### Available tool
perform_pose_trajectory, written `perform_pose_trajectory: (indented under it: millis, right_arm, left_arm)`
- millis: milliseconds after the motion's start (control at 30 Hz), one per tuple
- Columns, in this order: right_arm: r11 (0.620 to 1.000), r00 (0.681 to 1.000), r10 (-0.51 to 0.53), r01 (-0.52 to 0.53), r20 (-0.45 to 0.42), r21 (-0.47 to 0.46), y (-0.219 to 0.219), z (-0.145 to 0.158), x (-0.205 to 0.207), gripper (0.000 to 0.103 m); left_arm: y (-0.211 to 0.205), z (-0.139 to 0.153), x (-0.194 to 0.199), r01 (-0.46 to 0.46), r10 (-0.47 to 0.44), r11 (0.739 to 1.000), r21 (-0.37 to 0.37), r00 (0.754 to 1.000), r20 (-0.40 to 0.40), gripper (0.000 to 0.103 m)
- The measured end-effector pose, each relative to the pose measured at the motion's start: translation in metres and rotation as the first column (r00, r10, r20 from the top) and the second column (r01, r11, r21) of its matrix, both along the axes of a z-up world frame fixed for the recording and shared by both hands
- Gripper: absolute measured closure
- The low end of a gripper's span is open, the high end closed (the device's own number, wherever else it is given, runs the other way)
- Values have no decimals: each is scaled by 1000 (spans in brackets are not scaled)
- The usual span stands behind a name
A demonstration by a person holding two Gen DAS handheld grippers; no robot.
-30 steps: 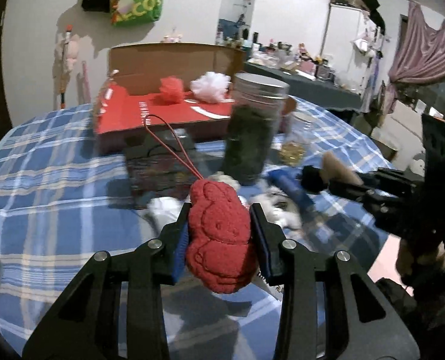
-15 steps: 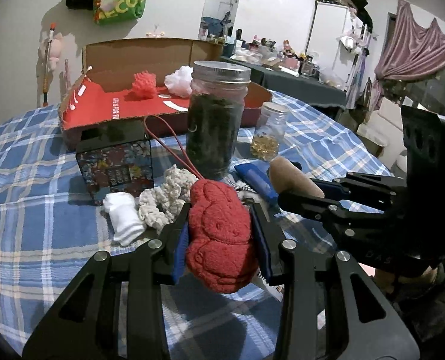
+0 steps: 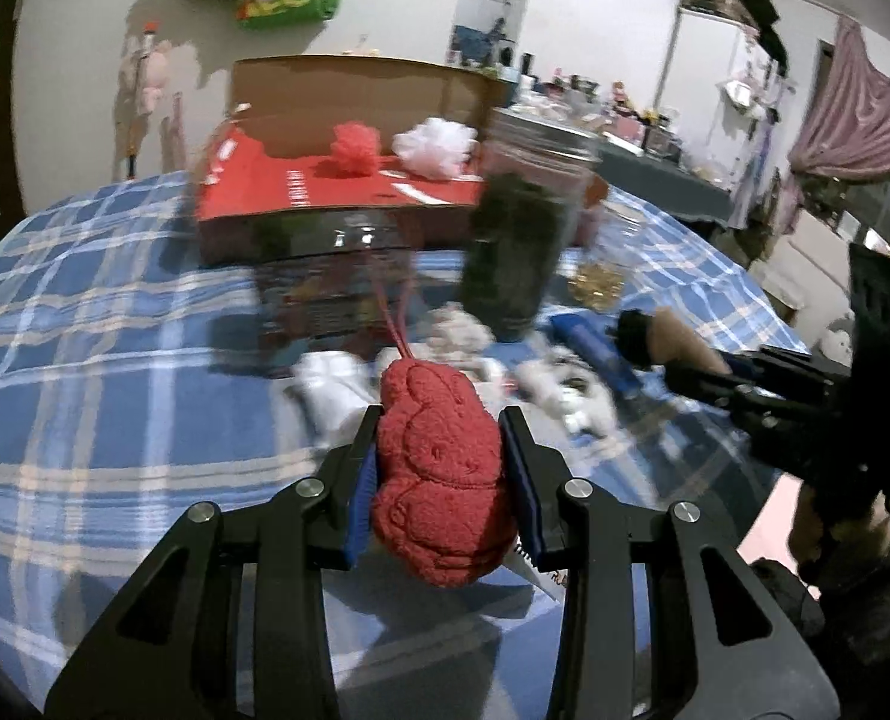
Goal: Organize soft objects
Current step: 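Carry the red sponge with the left tool while the right carries the tan pad toward the box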
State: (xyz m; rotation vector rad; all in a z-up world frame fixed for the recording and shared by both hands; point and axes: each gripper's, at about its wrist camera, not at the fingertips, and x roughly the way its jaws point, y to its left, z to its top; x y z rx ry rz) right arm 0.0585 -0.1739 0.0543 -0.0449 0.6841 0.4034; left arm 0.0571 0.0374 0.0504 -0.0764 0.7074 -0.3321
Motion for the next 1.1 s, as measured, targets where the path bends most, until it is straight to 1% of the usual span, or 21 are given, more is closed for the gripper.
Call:
perform_pose_trajectory:
  millis: [100, 233, 333, 467, 667, 767, 867, 1100]
  right_arm:
    - [999, 999, -36, 36, 10, -10, -13, 4, 1, 78]
    - [997, 997, -74, 74, -1, -16, -28, 4, 8, 78]
    - [995, 995, -98, 98, -2, -29, -36, 4, 12, 77]
    - [991, 992, -123, 122, -10, -58, -43, 2, 22, 77]
    - [984, 987, -154, 149, -44, -100, -54, -2, 44, 77]
    - [980, 985, -165, 157, -55, -126, -60, -1, 58, 77]
    - [979, 984, -168, 159, -66, -131, -64, 2, 71, 77]
    - [985, 987, -136, 127, -82, -113, -71, 15, 102, 77]
  left_arm:
    - [18, 3, -1, -45, 45, 999, -2, 999, 1, 67]
    - [39, 6, 3, -102, 102, 995, -1, 995, -3, 68]
    - [51, 8, 8, -129, 129, 992, -8, 992, -8, 67]
    - [65, 9, 18, -166, 166, 986, 15, 986, -18, 67]
    - [74, 4, 49, -167, 171, 984, 53, 983, -67, 67]
    - [78, 3, 65, -155, 160, 986, 66, 983, -89, 67]
    - [81, 3, 77, -140, 147, 987, 77, 984, -99, 67]
    - [91, 11, 105, -83, 90, 995, 56, 988, -127, 67]
